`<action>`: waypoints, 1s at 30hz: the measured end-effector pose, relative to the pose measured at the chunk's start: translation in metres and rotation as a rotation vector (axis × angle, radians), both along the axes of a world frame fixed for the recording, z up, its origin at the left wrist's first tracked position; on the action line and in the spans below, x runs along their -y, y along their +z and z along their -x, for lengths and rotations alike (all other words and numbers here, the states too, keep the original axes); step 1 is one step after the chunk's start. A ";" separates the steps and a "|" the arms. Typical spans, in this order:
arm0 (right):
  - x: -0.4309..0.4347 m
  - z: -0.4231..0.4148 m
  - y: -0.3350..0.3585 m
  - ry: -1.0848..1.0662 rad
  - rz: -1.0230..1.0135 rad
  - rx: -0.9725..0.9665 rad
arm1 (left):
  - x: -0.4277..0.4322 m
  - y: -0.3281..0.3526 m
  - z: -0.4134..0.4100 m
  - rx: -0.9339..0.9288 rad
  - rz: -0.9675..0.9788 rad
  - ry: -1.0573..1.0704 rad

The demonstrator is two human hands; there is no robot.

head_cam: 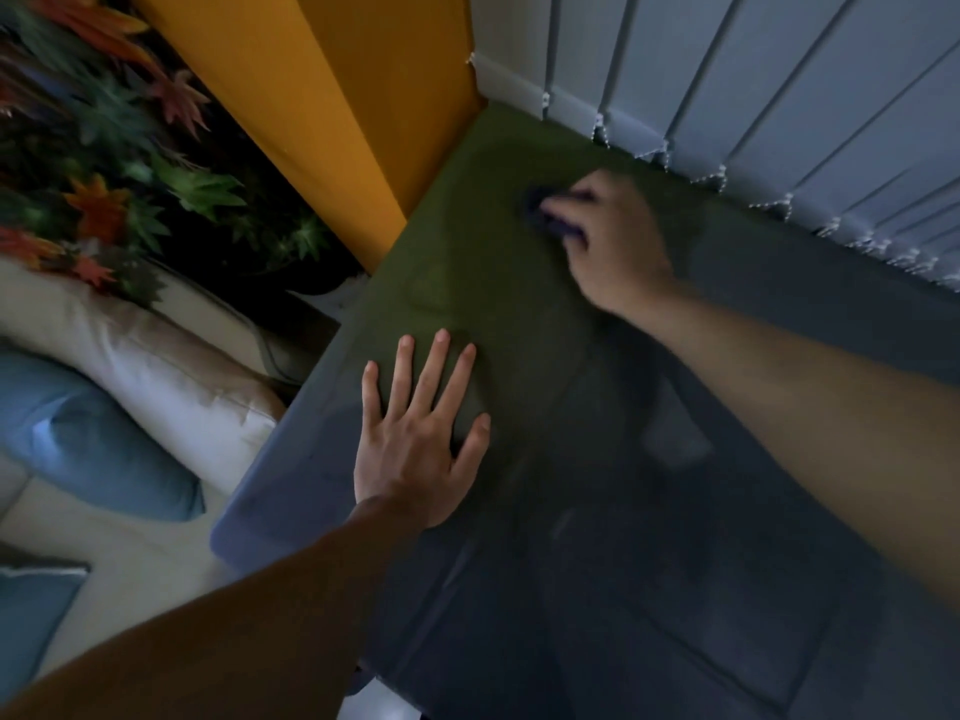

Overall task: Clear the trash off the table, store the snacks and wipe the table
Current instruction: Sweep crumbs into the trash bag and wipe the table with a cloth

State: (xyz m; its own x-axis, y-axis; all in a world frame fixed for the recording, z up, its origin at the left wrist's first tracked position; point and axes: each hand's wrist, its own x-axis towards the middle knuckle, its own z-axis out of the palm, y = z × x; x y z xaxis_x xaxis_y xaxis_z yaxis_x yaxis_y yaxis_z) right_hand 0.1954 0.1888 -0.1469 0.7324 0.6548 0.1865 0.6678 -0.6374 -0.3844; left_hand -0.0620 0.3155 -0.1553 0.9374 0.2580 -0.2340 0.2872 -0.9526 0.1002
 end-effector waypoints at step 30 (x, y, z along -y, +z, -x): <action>0.004 0.074 0.000 0.051 -0.037 -0.076 | -0.001 -0.002 0.001 0.029 0.035 -0.003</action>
State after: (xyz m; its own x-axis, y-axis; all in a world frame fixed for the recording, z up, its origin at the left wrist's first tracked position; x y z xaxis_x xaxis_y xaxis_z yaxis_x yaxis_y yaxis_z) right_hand 0.1210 0.1850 -0.1466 0.7111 0.6854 0.1565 0.6671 -0.5875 -0.4581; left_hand -0.0627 0.3170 -0.1576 0.9446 0.2478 -0.2152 0.2812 -0.9492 0.1413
